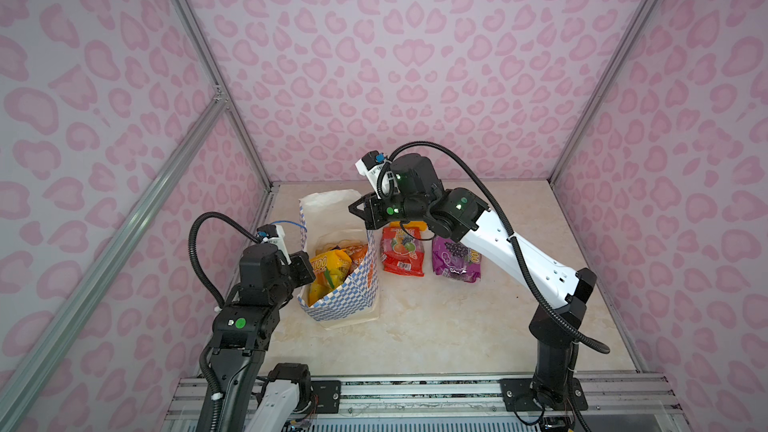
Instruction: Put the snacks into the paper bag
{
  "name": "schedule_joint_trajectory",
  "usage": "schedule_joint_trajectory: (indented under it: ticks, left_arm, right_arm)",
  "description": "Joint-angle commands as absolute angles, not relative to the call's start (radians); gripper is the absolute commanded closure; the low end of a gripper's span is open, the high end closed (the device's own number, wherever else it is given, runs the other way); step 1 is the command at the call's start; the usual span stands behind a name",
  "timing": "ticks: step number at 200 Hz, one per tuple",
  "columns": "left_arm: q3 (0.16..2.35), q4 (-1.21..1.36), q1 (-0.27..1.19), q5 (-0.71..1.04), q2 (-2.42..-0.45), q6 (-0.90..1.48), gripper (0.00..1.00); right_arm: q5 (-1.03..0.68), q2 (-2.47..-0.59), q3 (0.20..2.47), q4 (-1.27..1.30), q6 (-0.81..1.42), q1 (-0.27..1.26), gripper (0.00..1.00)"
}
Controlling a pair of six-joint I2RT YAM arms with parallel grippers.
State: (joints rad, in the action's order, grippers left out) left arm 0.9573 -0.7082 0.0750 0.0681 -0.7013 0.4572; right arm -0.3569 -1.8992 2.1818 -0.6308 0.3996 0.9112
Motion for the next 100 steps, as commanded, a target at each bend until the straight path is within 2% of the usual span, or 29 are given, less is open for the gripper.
schedule_joint_trajectory:
  ticks: [1,24,52,100]
  left_arm:
    - [1.01,-0.649,0.074,0.11,-0.68,0.5,0.92]
    - [1.016,-0.643,0.075,0.042,-0.701,0.503,0.92]
    - [1.091,-0.688,0.076,0.096,-0.75,0.508,0.94]
    - [1.201,-0.708,0.078,0.066,-0.742,0.52,0.95]
  right_arm:
    - [-0.385,-1.878,2.174,-0.525,0.376,0.895,1.0]
    - [-0.445,-1.874,2.174,-0.515,0.42,0.862,1.0]
    - [-0.407,-1.836,2.157,-0.505,0.399,0.86,1.0]
    - [-0.454,-1.843,2.253,-0.569,0.395,0.83,1.0]
